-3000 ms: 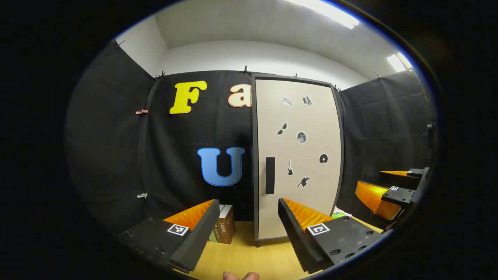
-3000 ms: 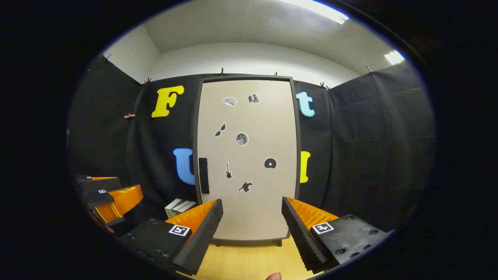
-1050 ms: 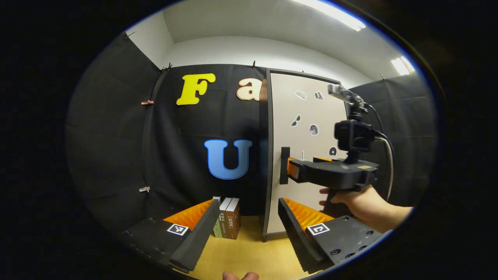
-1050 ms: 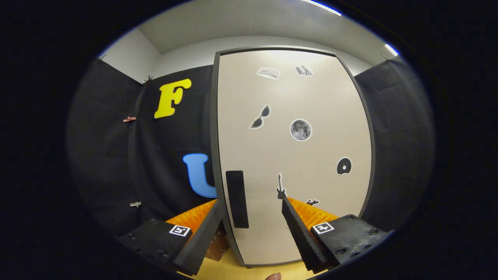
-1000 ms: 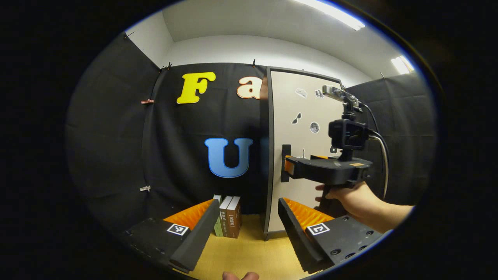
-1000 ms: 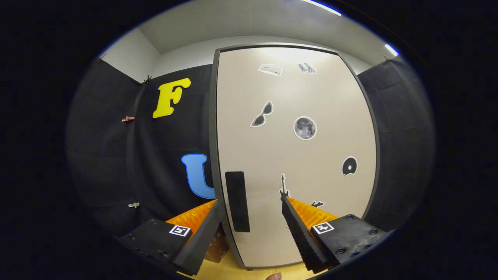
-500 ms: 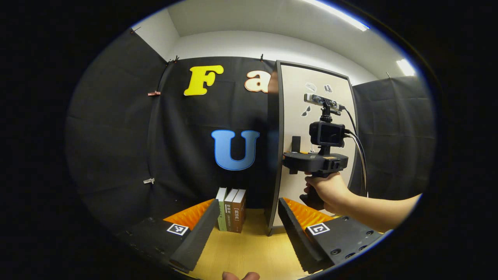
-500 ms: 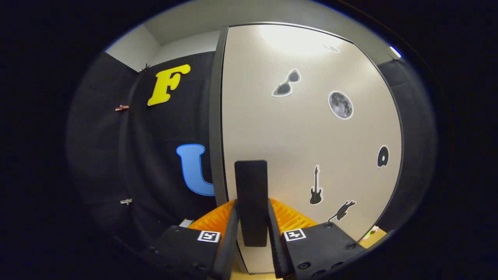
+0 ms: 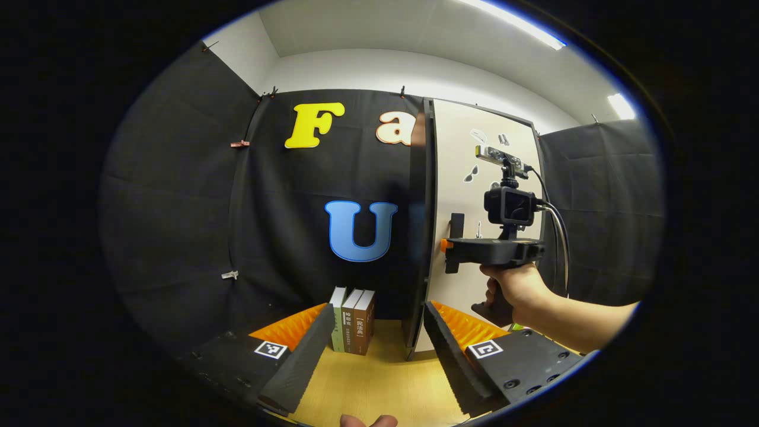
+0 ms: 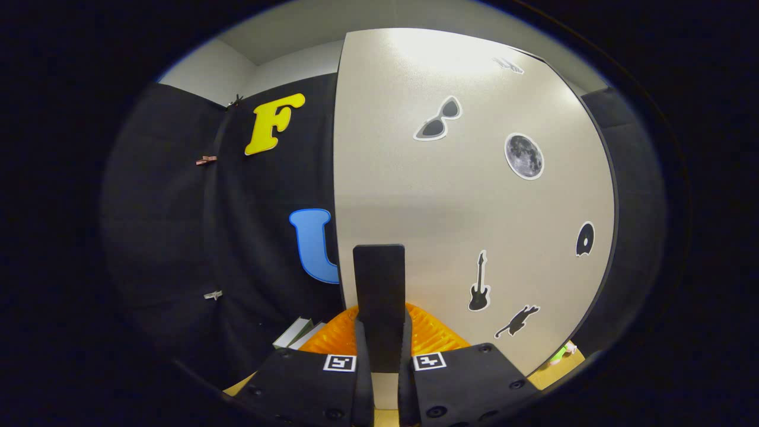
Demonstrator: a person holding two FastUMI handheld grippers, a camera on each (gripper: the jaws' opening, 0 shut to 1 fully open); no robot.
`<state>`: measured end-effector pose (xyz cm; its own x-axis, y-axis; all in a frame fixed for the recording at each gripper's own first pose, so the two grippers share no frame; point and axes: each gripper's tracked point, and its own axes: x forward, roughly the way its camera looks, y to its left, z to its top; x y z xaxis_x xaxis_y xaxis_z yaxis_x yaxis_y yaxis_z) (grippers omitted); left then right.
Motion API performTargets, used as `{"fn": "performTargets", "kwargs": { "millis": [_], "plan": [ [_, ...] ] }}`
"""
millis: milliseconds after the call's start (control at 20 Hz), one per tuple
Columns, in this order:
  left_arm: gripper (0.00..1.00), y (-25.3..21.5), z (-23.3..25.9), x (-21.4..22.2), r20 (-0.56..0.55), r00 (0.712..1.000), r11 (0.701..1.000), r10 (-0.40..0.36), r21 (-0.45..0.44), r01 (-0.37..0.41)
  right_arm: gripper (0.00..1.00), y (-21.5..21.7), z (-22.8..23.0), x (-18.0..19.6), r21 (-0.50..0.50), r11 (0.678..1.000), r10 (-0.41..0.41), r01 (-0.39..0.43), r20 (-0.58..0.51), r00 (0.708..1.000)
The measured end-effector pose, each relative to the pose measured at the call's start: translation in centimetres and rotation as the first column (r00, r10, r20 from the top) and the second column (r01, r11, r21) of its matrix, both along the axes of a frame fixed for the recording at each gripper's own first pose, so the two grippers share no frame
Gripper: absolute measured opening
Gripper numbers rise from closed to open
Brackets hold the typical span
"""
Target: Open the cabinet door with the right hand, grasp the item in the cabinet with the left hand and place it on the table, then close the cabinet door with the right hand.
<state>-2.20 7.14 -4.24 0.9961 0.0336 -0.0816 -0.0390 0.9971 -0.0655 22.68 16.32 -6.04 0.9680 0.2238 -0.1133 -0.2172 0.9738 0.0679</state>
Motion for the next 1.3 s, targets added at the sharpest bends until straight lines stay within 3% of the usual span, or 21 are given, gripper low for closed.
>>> {"fn": "performTargets", "kwargs": {
  "millis": [550, 900, 1300],
  "plan": [
    [0.95, -4.7, 1.7, -2.0, 0.025, 0.999, 0.999, -0.029, 0.033, 0.028, 0.2, -7.7, 1.3, -13.3, 0.042, 0.989, 0.142, -0.142, -0.017, 0.99],
    [0.94, -7.0, 2.1, -1.8, 0.039, 0.998, 0.998, -0.052, 0.041, 0.051, 0.19, -12.6, 2.3, -17.1, 0.03, 0.995, 0.097, -0.097, -0.005, 0.995],
    [0.94, -9.5, 2.1, 0.0, 0.049, 0.994, 0.995, -0.094, 0.014, 0.094, 0.19, -19.5, 3.0, -19.5, -0.017, 0.999, -0.041, 0.041, 0.019, 0.999]
  ]
}}
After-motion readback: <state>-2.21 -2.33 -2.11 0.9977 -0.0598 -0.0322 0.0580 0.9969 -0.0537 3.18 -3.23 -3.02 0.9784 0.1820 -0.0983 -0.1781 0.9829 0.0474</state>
